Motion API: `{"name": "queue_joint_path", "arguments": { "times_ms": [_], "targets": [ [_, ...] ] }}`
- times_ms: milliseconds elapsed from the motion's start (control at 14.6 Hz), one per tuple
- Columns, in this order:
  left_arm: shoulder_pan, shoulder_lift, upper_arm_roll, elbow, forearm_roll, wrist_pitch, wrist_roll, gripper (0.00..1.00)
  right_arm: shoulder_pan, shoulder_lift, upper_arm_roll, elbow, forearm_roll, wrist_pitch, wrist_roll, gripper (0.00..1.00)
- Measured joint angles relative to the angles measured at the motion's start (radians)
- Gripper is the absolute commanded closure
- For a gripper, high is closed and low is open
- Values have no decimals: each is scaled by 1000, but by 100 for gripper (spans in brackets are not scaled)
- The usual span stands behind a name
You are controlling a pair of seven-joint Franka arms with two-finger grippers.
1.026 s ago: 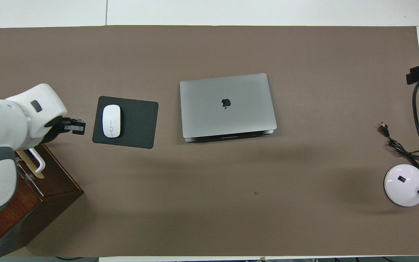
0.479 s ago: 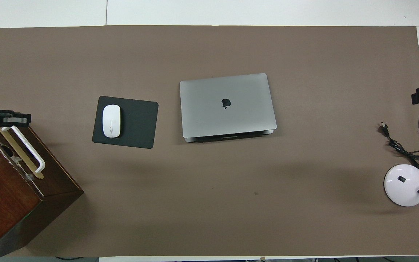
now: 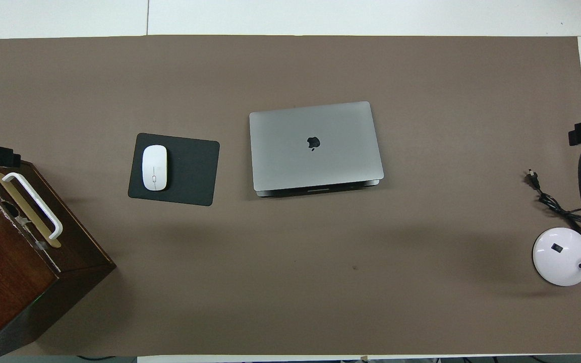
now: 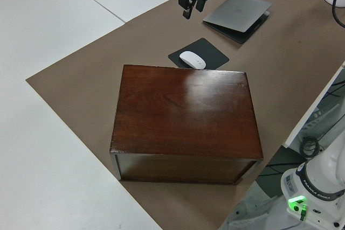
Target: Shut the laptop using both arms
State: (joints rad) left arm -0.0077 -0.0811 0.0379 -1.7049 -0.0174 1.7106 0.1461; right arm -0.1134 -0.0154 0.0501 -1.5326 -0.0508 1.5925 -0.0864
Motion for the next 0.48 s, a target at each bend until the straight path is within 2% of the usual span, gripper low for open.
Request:
{"name": "queue_joint_path", "arguments": {
  "times_ms": [137, 479],
  "targets": [
    [-16, 21, 7, 36, 0, -21, 0, 0, 0, 0, 1, 0, 0, 0, 0, 0],
    [-41, 25, 15, 41, 0, -35, -1, 0, 0, 0, 5, 0, 2, 0, 1, 0]
  ]
}}
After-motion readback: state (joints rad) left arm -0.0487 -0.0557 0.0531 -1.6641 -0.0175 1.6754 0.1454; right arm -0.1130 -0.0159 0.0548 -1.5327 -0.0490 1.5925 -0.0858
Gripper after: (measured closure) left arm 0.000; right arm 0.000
